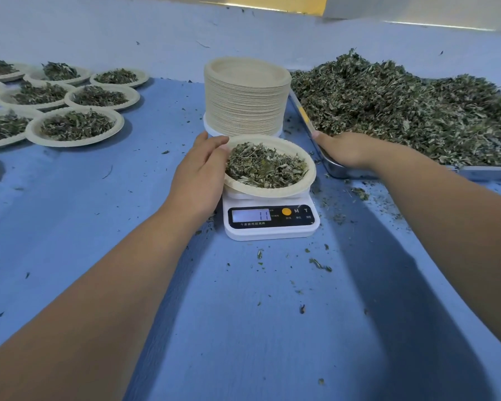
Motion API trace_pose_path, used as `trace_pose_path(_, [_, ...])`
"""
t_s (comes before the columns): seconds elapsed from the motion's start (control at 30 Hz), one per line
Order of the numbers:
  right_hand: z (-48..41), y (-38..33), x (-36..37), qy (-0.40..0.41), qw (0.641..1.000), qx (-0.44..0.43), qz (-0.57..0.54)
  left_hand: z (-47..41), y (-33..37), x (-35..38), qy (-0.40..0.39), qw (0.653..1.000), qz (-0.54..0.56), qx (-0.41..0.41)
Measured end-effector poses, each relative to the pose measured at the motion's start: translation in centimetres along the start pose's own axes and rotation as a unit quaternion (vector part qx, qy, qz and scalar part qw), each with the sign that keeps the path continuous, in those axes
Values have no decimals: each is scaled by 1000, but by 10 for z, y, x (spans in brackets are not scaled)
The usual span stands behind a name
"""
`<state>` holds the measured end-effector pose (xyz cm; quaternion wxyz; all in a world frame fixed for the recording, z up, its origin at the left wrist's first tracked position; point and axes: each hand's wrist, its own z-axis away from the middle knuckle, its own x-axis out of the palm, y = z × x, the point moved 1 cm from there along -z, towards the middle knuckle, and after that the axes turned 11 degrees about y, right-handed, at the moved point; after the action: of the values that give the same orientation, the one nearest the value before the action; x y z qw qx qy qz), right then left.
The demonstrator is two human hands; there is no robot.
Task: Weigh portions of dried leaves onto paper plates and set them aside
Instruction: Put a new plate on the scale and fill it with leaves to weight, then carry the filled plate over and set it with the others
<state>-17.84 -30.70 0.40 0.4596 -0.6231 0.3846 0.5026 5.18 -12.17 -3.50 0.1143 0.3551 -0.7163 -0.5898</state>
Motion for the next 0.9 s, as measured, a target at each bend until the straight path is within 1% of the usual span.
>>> trace_pose_path(0.13, [-1,3,3,68,996,-51,20,1,1,-2,2,1000,0,-1])
trace_pose_path(0.27, [6,8,2,141,987,-67,-39,3,5,-3,-3,1000,-6,0])
trace_pose_path(0.4, [18,6,4,162,982,-83,-59,4,7,-4,-4,1000,-12,-4])
trace_pose_path(0.5, [30,3,2,174,980,-78,-60,4,7,-3,2,1000,-1,-13])
trace_pose_path(0.53, [36,2,0,196,976,-79,-56,4,6,-3,4,1000,5,-16])
trace_pose_path(0.6, [51,-4,-4,268,957,-99,-56,3,6,-3,15,1000,14,-24])
trace_pose_path(0.67, [72,-15,-4,325,932,-146,-70,3,8,-3,30,998,22,-41])
trace_pose_path(0.7, [81,-21,-3,331,928,-164,-54,3,9,-1,33,998,27,-53])
trace_pose_path(0.73, [88,-26,0,321,932,-169,-17,2,9,1,34,997,32,-68])
trace_pose_path(0.8, [101,-32,5,277,947,-156,50,1,10,5,25,994,47,-92])
trace_pose_path(0.83, [104,-33,6,261,952,-152,58,2,11,6,15,992,61,-106])
trace_pose_path(0.9, [109,-38,5,244,958,-148,33,5,13,6,9,988,79,-130])
